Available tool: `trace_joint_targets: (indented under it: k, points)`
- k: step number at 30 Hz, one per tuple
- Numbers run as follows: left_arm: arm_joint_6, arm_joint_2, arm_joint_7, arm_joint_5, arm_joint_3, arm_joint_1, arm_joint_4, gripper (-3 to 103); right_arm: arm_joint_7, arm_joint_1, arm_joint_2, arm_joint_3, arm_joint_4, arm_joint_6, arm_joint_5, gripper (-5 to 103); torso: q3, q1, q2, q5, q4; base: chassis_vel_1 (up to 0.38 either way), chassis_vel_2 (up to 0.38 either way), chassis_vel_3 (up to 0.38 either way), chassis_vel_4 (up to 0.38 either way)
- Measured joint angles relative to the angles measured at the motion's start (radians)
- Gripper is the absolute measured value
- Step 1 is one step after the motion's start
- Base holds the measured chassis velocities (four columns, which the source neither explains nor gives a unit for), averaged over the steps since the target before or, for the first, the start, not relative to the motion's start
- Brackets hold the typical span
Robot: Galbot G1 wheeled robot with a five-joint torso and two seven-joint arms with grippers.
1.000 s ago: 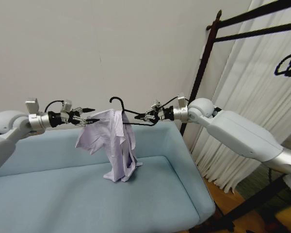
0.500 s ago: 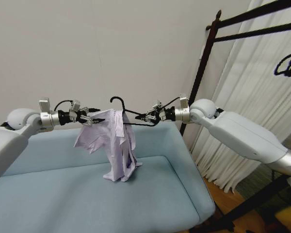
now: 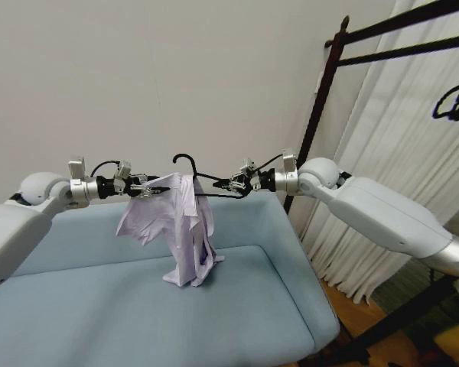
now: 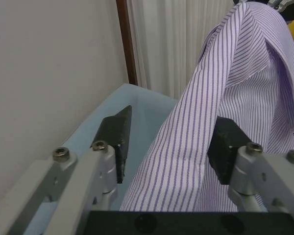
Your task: Pick up the clothes from the sofa and hang them on the clothes hanger.
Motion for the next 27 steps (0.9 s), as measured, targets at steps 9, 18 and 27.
trace_joint_targets:
  k: [9, 18, 27]
  points:
    - [0.000, -0.024, 0.003, 0.003, 0.001, -0.001, 0.011, 13, -0.012, 0.023, -0.003, -0.024, -0.012, 0.015, 0.004, 2, 0.000, 0.000, 0.000, 0.0000, -0.0001, 0.000, 0.000, 0.000, 0.000]
    - [0.000, -0.030, 0.009, 0.001, -0.001, -0.002, 0.013, 2, -0.018, 0.032, -0.001, -0.038, -0.018, 0.026, 0.001, -2, 0.000, 0.000, 0.000, 0.0000, 0.0000, 0.000, 0.000, 0.000, 0.000]
    - [-0.010, -0.027, 0.024, -0.006, -0.010, 0.003, 0.010, 2, 0.017, 0.040, -0.008, -0.041, -0.026, 0.038, 0.001, 35, 0.000, 0.000, 0.000, 0.0000, 0.0001, 0.000, 0.000, 0.000, 0.000]
